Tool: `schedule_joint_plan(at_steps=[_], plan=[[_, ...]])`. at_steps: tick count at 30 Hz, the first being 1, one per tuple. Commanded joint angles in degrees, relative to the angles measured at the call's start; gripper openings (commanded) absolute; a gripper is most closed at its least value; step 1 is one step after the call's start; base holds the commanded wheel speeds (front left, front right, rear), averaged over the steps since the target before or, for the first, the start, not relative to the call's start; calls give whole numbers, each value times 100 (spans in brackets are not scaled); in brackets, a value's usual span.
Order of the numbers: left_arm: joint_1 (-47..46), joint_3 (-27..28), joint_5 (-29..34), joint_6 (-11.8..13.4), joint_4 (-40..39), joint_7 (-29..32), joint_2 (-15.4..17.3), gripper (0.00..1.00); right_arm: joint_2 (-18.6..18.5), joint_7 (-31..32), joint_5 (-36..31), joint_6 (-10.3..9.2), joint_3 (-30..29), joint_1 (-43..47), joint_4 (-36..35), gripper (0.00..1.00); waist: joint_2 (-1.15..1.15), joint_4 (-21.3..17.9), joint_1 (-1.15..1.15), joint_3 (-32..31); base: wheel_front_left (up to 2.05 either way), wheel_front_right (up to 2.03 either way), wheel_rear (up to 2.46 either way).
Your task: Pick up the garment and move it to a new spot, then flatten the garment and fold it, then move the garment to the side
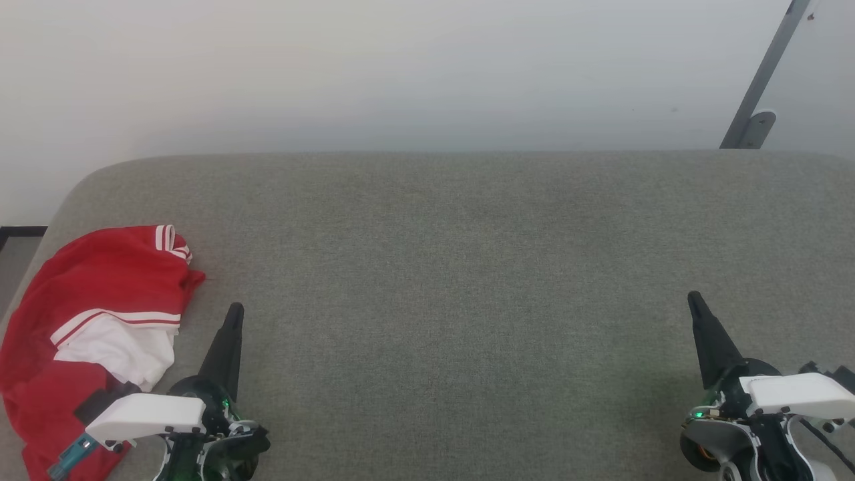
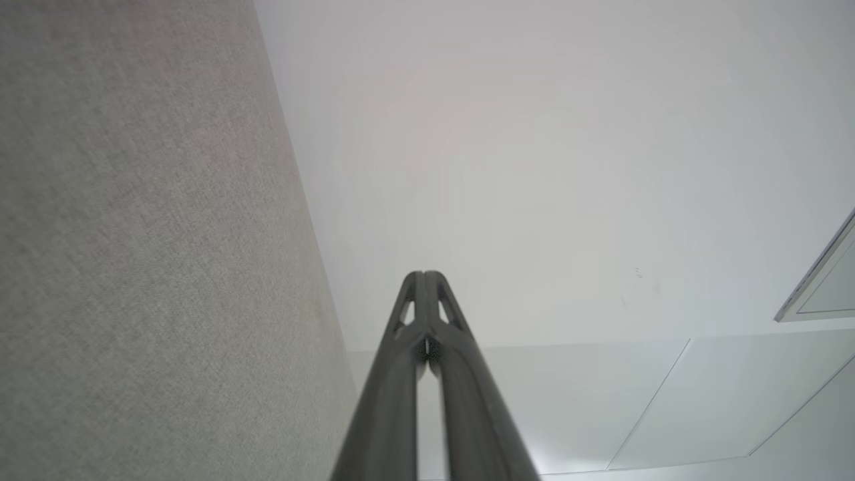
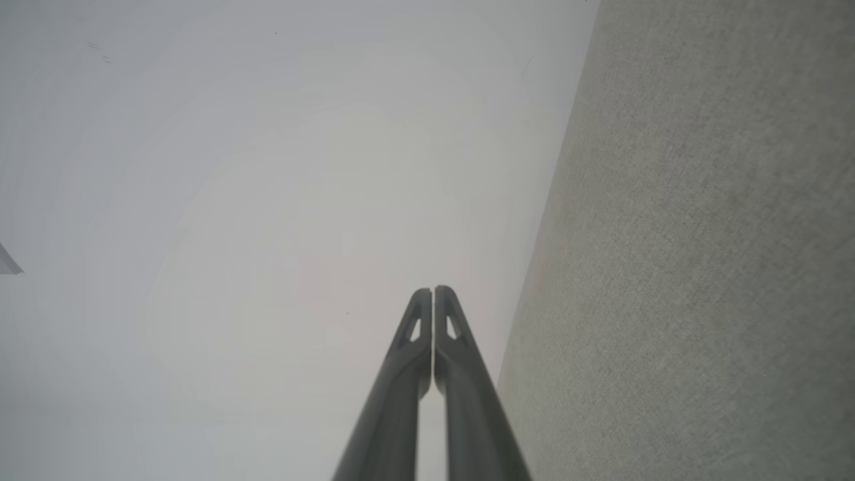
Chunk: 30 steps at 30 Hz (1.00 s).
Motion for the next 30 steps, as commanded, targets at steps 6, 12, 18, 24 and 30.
schedule_joint_plan(at_steps=[6,12,18,24,30], plan=[[-67,-1,-21,-29,-9,12,-14,0,16,10,26,0,-1,-27,-14,0,0,0,0,0,0,0,0],[-67,-1,-21,-29,-9,12,-14,0,16,10,26,0,-1,-27,-14,0,0,0,0,0,0,0,0],[72,-5,2,6,108,-6,-10,100,10,-6,-4,0,6,83,112,100,0,0,0,0,0,0,0],[197,-77,19,67,75,-129,-18,100,21,-126,-67,-1,90,169,108,100,0,-1,0,-1,0,0,0],[250,-168,154,207,-102,-303,1,100,-30,-299,-316,-1,219,149,36,100,0,-4,0,-4,0,0,0]])
